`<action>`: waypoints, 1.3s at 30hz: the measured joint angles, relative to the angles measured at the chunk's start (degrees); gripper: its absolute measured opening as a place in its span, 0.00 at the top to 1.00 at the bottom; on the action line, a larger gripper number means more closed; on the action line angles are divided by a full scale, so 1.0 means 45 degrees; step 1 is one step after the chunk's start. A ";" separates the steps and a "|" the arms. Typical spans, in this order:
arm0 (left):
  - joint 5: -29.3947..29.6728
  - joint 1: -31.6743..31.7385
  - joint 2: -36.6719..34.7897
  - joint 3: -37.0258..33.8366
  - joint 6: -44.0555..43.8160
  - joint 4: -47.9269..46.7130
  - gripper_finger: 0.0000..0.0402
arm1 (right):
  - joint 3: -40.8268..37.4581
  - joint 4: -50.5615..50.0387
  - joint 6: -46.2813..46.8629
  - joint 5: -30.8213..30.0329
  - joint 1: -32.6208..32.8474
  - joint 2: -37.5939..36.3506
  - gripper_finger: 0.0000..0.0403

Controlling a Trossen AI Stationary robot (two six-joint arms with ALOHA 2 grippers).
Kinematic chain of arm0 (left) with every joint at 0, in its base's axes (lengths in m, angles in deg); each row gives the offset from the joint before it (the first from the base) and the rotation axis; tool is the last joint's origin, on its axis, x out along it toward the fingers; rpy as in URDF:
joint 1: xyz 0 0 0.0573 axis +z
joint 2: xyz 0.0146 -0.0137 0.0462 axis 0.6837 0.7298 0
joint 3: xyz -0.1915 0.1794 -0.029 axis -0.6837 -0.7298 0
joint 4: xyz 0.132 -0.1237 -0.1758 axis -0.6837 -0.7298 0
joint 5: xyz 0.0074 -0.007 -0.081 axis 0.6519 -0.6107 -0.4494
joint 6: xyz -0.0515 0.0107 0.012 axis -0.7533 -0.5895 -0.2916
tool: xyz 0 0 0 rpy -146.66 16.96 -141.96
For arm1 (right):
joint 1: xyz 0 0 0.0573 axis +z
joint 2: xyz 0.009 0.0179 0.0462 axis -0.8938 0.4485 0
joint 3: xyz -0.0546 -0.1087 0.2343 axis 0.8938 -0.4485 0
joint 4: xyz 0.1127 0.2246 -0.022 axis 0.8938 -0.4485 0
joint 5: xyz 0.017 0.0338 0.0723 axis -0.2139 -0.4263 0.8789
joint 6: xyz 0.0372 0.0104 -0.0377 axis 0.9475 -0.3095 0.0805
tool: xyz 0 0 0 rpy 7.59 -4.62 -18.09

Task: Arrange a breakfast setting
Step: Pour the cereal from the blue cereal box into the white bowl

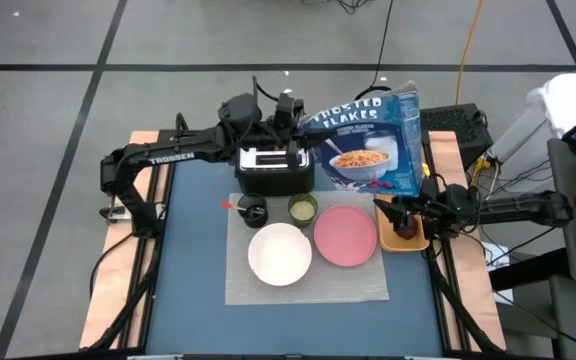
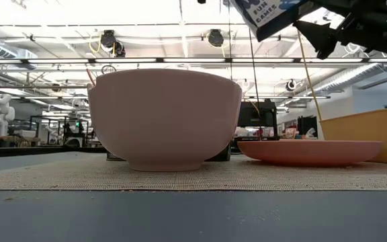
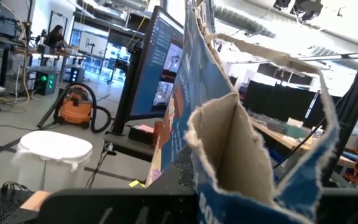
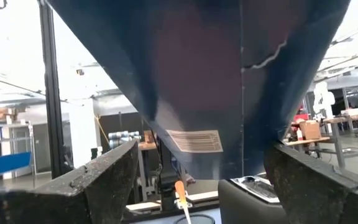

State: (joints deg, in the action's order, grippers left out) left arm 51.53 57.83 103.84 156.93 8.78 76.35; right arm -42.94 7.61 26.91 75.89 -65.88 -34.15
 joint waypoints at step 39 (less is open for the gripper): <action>0.0996 -0.0714 -0.0024 0.0024 -0.0039 -0.0778 0.99 | 0.0457 0.1589 -0.1426 -0.0340 -0.0005 0.1121 0.17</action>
State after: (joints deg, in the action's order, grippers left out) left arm 56.01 54.62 103.73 157.04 8.61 72.85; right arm -40.88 14.76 20.50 74.37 -65.90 -29.10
